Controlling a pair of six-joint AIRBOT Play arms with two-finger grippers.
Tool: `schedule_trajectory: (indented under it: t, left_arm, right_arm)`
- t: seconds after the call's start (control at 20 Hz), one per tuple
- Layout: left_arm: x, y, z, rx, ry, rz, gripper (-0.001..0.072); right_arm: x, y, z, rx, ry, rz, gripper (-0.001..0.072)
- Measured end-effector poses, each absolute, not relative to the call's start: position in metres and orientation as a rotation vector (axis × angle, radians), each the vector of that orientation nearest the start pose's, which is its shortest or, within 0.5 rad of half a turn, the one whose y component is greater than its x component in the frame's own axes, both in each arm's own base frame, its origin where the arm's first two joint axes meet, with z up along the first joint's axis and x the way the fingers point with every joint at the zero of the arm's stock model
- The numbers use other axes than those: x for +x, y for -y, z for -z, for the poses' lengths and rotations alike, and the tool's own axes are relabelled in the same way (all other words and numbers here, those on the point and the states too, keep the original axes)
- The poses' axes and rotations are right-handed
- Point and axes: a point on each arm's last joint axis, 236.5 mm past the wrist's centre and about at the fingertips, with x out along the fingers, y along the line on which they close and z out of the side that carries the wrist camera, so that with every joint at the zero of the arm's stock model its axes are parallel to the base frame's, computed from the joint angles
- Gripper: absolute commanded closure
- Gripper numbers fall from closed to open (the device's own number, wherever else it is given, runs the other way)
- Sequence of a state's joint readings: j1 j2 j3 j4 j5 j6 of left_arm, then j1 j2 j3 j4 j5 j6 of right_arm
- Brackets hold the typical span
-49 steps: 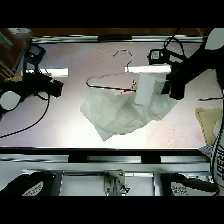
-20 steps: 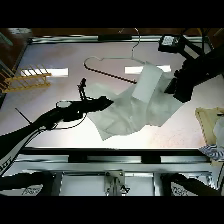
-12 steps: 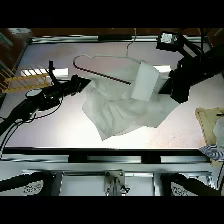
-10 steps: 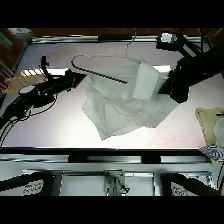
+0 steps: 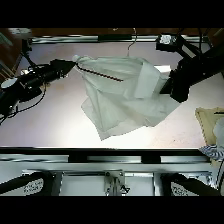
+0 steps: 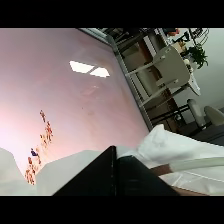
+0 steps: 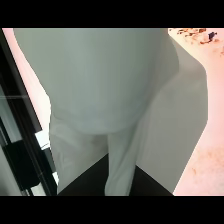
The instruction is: Fold the shirts.
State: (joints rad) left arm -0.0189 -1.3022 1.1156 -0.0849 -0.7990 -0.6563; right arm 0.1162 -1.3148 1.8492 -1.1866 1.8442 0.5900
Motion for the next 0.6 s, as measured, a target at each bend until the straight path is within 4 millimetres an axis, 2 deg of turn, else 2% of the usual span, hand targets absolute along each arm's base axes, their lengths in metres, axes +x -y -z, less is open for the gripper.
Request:
schedule_trajectory:
  t: [0.2,0.35,0.45,0.6]
  left_arm:
    - [0.472,0.17,-0.212,-0.73,-0.373,0.752,0.0654]
    - [0.463,0.179,-0.228,-0.699,-0.352,0.802,0.0654]
    - [0.454,0.194,-0.247,-0.671,-0.322,0.866,0.0654]
    - [0.437,0.221,-0.295,-0.614,-0.234,0.977,0.0654]
  right_arm:
    - [0.328,-0.121,-0.199,-0.739,-0.961,-1.056,0.0649]
    - [0.332,-0.12,-0.195,-0.717,-0.986,-1.036,0.0649]
    - [0.335,-0.12,-0.19,-0.694,-1.01,-1.024,0.0649]
    - [0.338,-0.131,-0.183,-0.681,-1.033,-1.019,0.0648]
